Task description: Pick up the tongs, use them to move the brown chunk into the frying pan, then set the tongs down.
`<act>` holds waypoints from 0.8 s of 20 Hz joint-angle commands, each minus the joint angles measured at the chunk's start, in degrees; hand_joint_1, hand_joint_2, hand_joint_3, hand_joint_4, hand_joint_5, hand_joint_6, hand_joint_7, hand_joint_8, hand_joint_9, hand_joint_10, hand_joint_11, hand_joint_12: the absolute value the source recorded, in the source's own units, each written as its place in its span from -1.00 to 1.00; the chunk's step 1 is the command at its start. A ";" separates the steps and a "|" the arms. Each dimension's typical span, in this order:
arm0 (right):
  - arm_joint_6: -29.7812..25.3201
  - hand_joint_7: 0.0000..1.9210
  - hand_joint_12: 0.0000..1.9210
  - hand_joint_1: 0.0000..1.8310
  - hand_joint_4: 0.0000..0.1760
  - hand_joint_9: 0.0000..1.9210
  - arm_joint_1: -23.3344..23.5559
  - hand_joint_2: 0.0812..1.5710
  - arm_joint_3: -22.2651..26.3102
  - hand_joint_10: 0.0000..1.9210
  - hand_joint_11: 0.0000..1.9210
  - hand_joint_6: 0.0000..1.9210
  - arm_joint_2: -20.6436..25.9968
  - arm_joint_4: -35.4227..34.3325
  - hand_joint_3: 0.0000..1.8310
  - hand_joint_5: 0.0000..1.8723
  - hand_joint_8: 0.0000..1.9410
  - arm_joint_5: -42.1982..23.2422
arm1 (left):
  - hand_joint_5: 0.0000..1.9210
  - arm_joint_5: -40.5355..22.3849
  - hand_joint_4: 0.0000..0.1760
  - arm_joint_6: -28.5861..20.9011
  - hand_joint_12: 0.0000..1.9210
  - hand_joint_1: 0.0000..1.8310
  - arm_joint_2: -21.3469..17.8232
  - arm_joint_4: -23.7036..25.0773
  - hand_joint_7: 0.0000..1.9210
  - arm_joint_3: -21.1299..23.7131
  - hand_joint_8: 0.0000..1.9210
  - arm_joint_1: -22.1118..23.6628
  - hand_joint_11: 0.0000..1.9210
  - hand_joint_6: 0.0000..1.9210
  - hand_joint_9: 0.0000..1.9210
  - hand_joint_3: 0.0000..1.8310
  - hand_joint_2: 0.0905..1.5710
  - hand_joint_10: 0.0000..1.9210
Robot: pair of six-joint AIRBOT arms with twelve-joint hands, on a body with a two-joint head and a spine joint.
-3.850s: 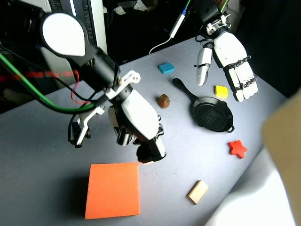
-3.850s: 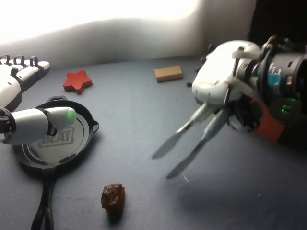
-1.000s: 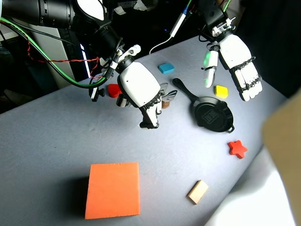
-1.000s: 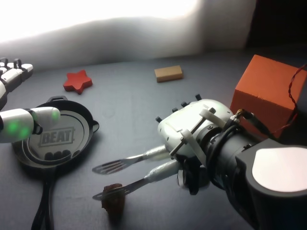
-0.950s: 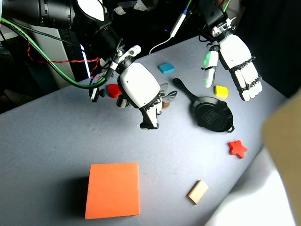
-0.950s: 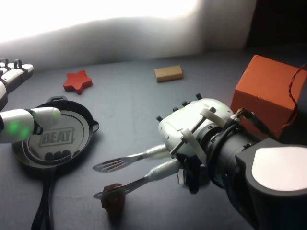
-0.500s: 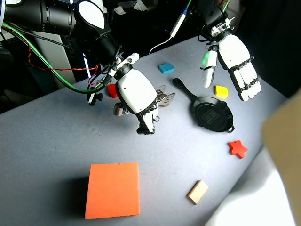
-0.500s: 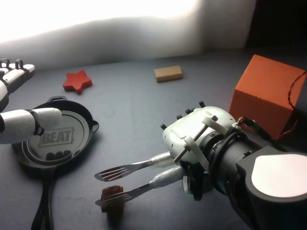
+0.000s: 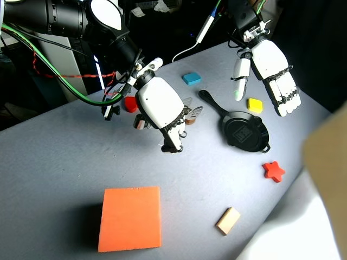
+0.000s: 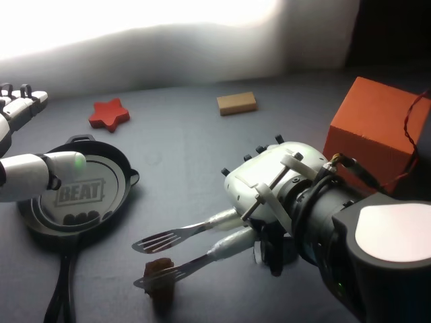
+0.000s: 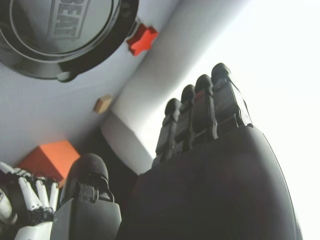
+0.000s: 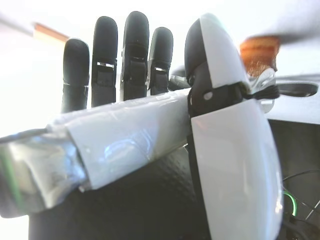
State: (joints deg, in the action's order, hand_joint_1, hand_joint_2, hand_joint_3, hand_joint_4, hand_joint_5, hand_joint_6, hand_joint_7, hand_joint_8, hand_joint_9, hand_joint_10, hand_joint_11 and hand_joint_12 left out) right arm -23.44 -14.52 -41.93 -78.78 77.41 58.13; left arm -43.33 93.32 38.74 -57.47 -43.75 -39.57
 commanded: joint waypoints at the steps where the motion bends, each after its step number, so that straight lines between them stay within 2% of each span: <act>1: 0.31 -0.02 0.64 0.22 -1.00 -0.37 0.55 0.47 0.52 -0.26 -0.77 -0.54 0.35 4.49 -1.00 -0.19 -1.00 0.43 | -0.95 -5.64 -0.71 -0.19 -0.99 -1.00 -0.26 2.17 -0.96 -0.08 -0.99 0.46 -0.97 -0.98 -0.98 -1.00 0.47 -0.99; 5: 0.61 -0.04 0.66 0.20 -1.00 -0.41 0.17 0.49 1.04 -0.23 -0.79 -0.48 0.62 4.49 -1.00 -0.23 -1.00 0.37 | -0.98 -5.64 -0.74 -0.21 -0.99 -1.00 -0.26 2.15 -0.98 -0.03 -1.00 0.51 -0.98 -1.00 -0.99 -1.00 0.47 -1.00; 7: 0.64 -0.03 0.65 0.22 -1.00 -0.39 0.10 0.46 1.05 -0.23 -0.77 -0.45 0.71 4.49 -1.00 -0.23 -0.99 0.29 | -0.96 -5.64 -0.66 -0.21 -0.98 -1.00 -0.26 2.15 -0.96 -0.03 -0.99 0.59 -0.98 -0.99 -0.98 -1.00 0.48 -0.99; 8: 0.64 -0.02 0.64 0.23 -1.00 -0.39 0.03 0.46 1.04 -0.23 -0.77 -0.45 0.71 4.50 -1.00 -0.23 -0.99 0.26 | -0.95 -5.64 -0.70 -0.21 -0.98 -1.00 -0.26 2.15 -0.95 -0.02 -0.99 0.59 -0.97 -0.99 -0.96 -1.00 0.48 -0.99; 11: 0.63 -0.04 0.65 0.19 -1.00 -0.40 -0.34 0.50 0.96 -0.24 -0.78 -0.46 0.63 4.54 -1.00 -0.25 -1.00 0.12 | -0.98 -5.64 -0.63 -0.20 -0.99 -1.00 -0.26 2.15 -0.98 -0.02 -1.00 0.59 -1.00 -1.00 -0.99 -1.00 0.47 -1.00; 16: 0.36 -0.05 0.66 0.18 -1.00 -0.42 -1.29 0.50 -0.30 -0.22 -0.80 -0.44 0.06 4.94 -1.00 -0.27 -1.00 -0.08 | -0.97 -5.65 -0.72 -0.18 -0.97 -1.00 -0.18 2.15 -0.96 -0.23 -0.99 0.55 -0.98 -0.99 -0.97 -1.00 0.47 -0.99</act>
State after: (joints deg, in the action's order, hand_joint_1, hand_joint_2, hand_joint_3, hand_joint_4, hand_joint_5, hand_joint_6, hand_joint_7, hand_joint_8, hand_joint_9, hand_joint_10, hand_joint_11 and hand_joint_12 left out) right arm -23.18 -16.05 -42.39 -78.81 77.91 57.69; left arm -43.31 93.30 38.74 -57.49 -43.75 -39.55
